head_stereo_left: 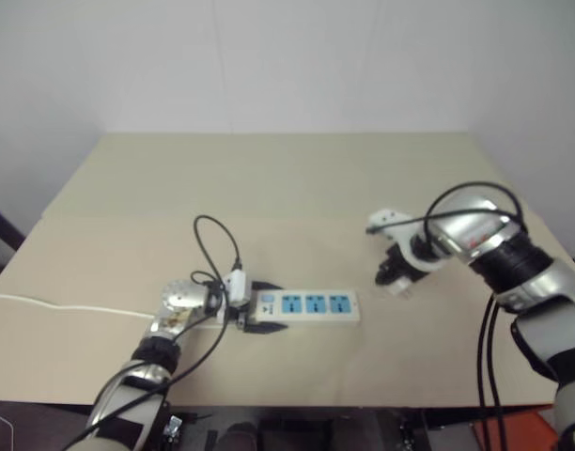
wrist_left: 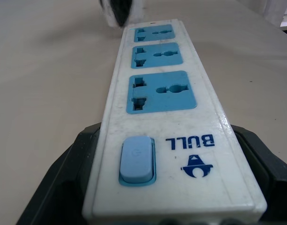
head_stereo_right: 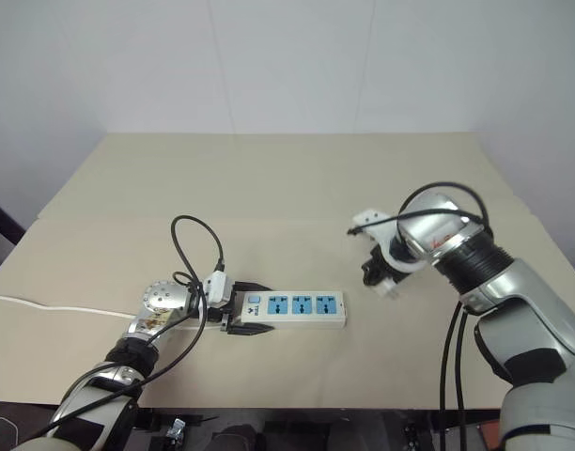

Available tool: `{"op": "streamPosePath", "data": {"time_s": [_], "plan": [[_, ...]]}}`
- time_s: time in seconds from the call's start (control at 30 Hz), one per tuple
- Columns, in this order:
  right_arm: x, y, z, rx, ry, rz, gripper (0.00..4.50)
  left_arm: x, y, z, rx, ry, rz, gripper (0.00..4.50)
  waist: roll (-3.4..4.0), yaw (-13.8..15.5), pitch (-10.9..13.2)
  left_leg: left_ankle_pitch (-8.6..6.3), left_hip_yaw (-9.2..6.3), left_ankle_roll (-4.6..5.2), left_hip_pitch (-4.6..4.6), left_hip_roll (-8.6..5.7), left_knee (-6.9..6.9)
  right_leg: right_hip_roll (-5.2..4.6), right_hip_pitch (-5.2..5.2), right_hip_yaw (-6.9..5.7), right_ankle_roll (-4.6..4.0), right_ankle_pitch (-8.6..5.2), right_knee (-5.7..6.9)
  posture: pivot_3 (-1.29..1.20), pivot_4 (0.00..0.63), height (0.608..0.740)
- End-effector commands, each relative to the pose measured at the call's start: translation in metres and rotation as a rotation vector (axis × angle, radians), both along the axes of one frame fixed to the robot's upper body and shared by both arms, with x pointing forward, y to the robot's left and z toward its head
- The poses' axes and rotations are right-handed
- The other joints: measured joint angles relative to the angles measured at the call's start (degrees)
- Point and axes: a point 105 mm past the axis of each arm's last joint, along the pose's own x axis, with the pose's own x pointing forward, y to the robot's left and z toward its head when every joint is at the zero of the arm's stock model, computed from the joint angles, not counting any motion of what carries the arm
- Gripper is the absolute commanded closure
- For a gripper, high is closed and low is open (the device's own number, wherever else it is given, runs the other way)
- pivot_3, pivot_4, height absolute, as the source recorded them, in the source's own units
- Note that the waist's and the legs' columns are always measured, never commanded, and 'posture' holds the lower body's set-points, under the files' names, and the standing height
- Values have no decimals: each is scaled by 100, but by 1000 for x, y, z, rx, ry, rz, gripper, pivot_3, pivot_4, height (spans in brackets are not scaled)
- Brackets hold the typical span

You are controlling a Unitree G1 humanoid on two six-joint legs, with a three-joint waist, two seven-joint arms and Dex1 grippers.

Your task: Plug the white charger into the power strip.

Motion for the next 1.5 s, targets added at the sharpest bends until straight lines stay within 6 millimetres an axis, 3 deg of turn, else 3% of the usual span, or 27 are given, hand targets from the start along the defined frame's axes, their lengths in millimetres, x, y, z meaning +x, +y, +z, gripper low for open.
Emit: {"op": "streamPosePath", "data": {"time_s": [0.03, 0.1, 0.2, 0.4, 0.53, 0.63, 0.8, 1.03, 1.5], "plan": [[11, 23, 61, 234, -273, 116, 3369, -6, 0, -16, 51, 46, -4, 1089, 0, 3, 0, 0, 0, 0, 1, 0, 0, 0, 1, 0, 0, 0, 1, 0, 150, 740], [8, 34, 77, 400, -415, 210, 3369, -6, 0, -15, 52, 45, -6, 1089, -6, 17, -5, 0, -1, 0, 1, 1, -1, 1, 5, -3, 1, 1, 0, 0, 150, 740], [-11, 46, 79, 605, -574, 366, 3369, -6, 0, -14, 55, 44, -10, 1089, -21, 31, -15, 0, -17, 0, 3, 8, -1, 6, 28, -22, 3, 2, 3, 0, 150, 740], [-43, 61, 36, 845, -638, 545, 3369, -5, 1, -12, 57, 40, -15, 1089, -16, -18, -13, 0, -12, 1, 3, 6, 7, 5, 25, -19, 3, 3, 7, 0, 150, 740], [-54, 79, 1, 903, -604, 626, 3369, -6, 1, -11, 58, 41, -18, 1089, -16, -57, -13, 0, -13, 1, 16, 6, 12, 8, 35, -18, 4, 2, 3, 0, 150, 740], [-54, 89, -8, 954, -611, 620, 3369, -6, 2, -11, 60, 41, -18, 1089, -16, -72, -12, 0, -13, 1, 26, 7, 11, 9, 40, -17, 4, 1, 2, 0, 150, 740], [-56, 110, -28, 898, -631, 718, 3369, -7, 3, -11, 61, 42, -18, 1089, -15, -78, -12, 1, -14, 0, 25, 7, 11, 10, 38, -17, 3, 2, 6, 0, 150, 740], [-49, 126, -38, 941, -612, 719, 3369, -7, 3, -11, 63, 43, -17, 1089, -14, -94, -12, 2, -14, -2, 29, 7, 11, 10, 37, -16, 3, 2, 6, 0, 150, 740], [-51, 129, -51, 941, -568, 740, 3369, -10, 3, -11, 58, 45, -23, 1089, -13, -95, -13, 1, -15, -2, 30, 7, 10, 10, 38, -16, 2, 2, 8, 0, 150, 740]]}}
